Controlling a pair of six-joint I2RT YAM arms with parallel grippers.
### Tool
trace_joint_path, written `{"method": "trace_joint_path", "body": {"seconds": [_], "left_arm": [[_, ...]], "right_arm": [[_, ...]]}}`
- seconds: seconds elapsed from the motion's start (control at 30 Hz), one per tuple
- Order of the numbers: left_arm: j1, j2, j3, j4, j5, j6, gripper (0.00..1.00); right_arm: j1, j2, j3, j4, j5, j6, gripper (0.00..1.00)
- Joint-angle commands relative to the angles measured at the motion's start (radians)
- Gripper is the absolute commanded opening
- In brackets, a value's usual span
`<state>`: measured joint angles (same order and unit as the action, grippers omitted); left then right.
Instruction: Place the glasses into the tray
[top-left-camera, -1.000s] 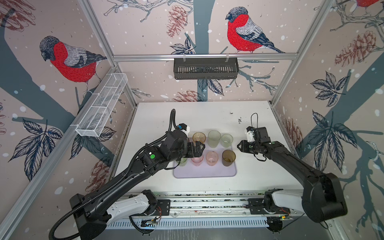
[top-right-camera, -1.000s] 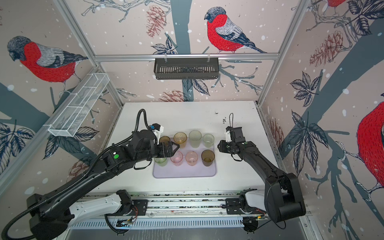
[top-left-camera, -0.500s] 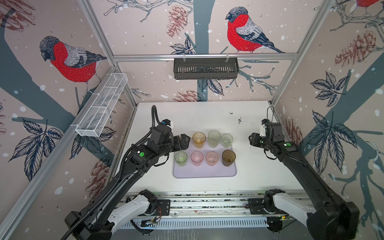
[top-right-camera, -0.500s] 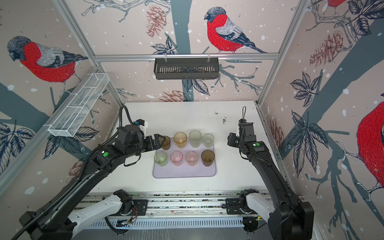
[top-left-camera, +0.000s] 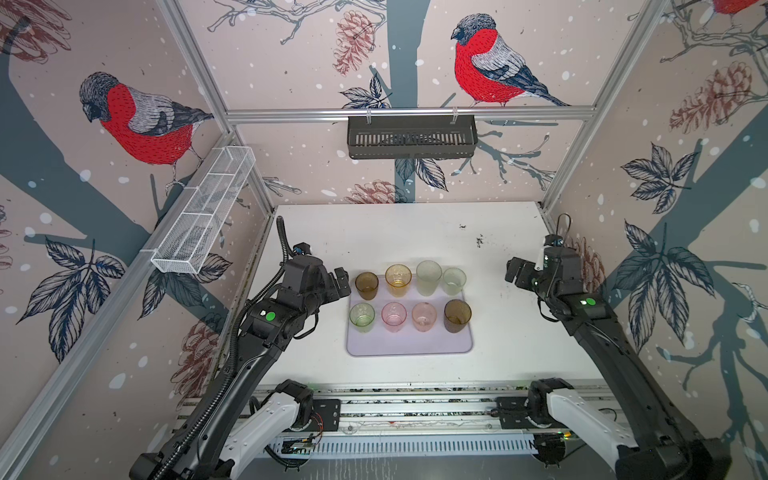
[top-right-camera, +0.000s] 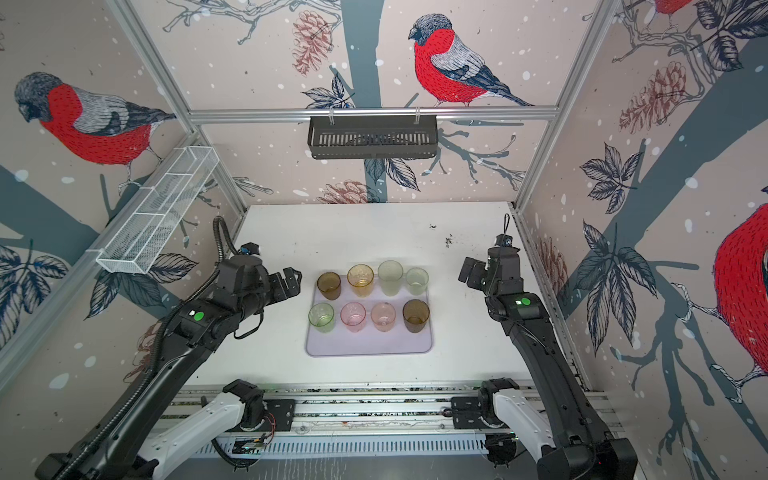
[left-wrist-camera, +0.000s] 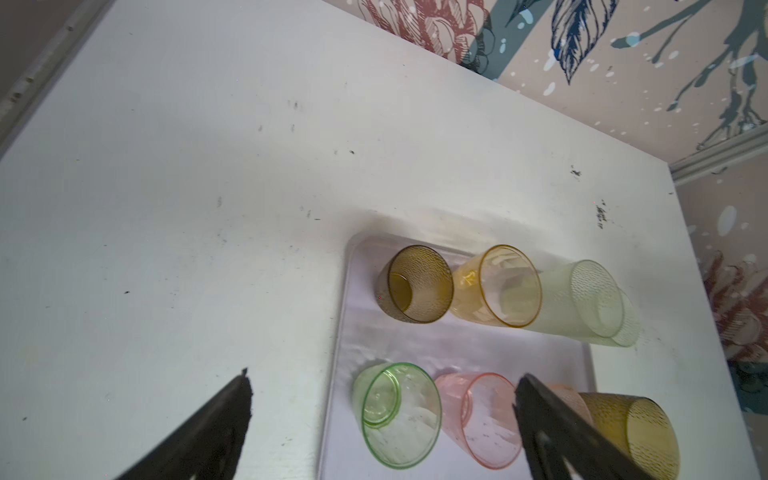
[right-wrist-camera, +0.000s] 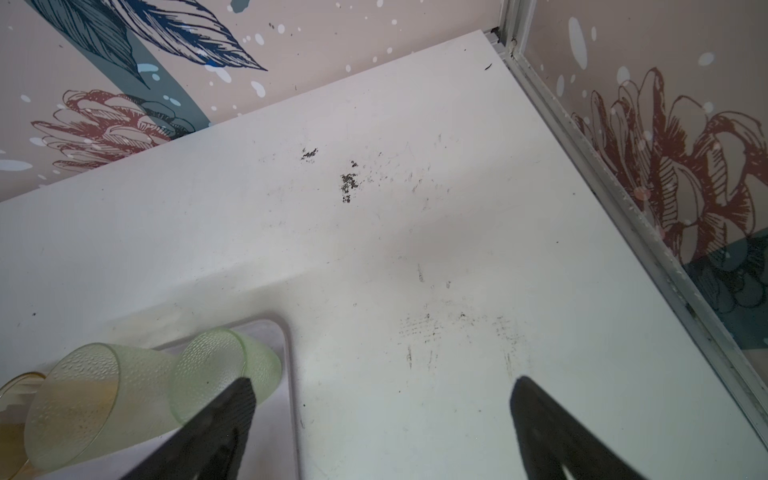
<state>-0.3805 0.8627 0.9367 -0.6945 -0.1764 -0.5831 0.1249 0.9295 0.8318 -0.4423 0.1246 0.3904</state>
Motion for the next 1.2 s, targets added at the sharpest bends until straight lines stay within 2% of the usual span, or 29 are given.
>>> {"method": "trace_joint_path", "body": {"seconds": [0.0, 0.17, 0.3, 0.4, 0.5, 0.57, 0.73, 0.83, 1.07, 1.17], "left_arm": [[0.005, -0.019, -0.041, 0.033, -0.161, -0.006, 0.98], [0.007, -0.049, -0.129, 0.087, -0.299, -0.013, 0.98], [0.011, -0.081, -0.218, 0.170, -0.410, 0.009, 0.99], [0.014, -0.118, -0.316, 0.289, -0.462, 0.058, 0.99], [0.016, -0.157, -0.422, 0.438, -0.504, 0.117, 0.99], [0.017, -0.176, -0.489, 0.530, -0.536, 0.150, 0.99], [0.027, -0.194, -0.627, 0.759, -0.572, 0.245, 0.99], [0.043, -0.165, -0.684, 0.886, -0.567, 0.292, 0.99], [0.163, 0.036, -0.719, 1.138, -0.502, 0.331, 0.99], [0.187, 0.137, -0.722, 1.268, -0.493, 0.367, 0.99]], "right_arm": [[-0.013, -0.009, -0.019, 0.074, 0.060, 0.005, 1.00], [-0.060, -0.021, -0.045, 0.117, 0.090, 0.017, 1.00], [-0.097, -0.065, -0.105, 0.192, 0.174, 0.041, 1.00], [-0.122, -0.098, -0.195, 0.284, 0.268, 0.069, 1.00], [-0.154, -0.116, -0.298, 0.396, 0.304, 0.088, 1.00], [-0.175, -0.128, -0.365, 0.481, 0.286, 0.074, 1.00], [-0.188, -0.148, -0.533, 0.771, 0.126, -0.104, 1.00], [-0.189, -0.129, -0.592, 0.887, 0.116, -0.153, 1.00], [-0.189, 0.019, -0.651, 1.111, 0.106, -0.182, 1.00], [-0.189, 0.106, -0.645, 1.183, 0.090, -0.188, 1.00]]}}
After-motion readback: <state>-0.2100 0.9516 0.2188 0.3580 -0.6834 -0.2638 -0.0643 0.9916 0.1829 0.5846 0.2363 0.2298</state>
